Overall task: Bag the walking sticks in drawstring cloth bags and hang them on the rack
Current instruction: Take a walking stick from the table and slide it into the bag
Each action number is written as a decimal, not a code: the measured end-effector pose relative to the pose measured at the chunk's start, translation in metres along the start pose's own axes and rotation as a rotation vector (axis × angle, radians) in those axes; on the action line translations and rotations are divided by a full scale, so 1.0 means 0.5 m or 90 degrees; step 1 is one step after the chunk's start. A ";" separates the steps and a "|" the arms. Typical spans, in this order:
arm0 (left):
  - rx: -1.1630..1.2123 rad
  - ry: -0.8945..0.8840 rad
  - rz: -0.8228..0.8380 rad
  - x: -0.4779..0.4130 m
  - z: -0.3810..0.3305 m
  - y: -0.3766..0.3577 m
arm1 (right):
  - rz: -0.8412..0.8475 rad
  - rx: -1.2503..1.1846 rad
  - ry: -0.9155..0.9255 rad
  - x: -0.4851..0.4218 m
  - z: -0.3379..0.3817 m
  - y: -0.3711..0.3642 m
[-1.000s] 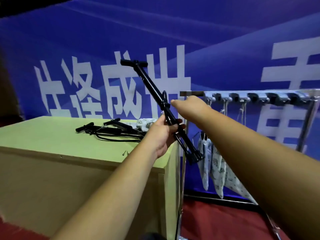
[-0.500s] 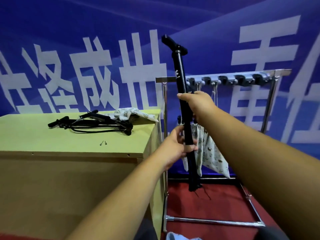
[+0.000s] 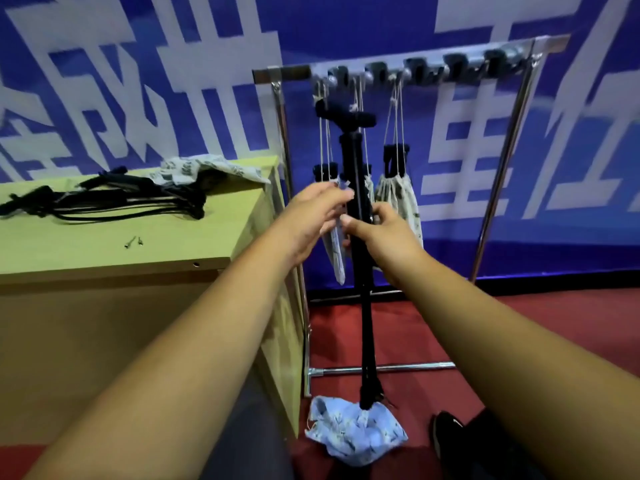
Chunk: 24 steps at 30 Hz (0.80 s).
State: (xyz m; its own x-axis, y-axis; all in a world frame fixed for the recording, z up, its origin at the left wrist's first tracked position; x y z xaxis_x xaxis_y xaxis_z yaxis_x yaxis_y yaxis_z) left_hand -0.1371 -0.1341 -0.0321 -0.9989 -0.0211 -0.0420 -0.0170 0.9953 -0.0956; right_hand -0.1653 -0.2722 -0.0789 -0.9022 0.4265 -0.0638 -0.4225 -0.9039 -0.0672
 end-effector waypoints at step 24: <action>-0.133 -0.091 -0.102 -0.085 0.325 -0.024 | -0.073 -0.118 -0.281 -0.069 -0.358 -0.005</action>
State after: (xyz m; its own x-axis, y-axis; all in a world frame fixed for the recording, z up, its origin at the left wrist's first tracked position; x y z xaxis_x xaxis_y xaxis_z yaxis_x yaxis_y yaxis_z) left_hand -0.0873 -0.1603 -0.1909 -0.9667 -0.1773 -0.1847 -0.1968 0.9760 0.0935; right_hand -0.1177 -0.2788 -0.2550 -0.8183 0.4321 0.3791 -0.5352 -0.8133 -0.2283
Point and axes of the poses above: each hand's wrist, its own x-axis away from the middle knuckle, its own y-axis out of the back of the hand, z = x × y, the point moved 6 cm from there along -x, towards the middle knuckle, and after that the axes turned 14 degrees about -z, right-handed, at the moved point
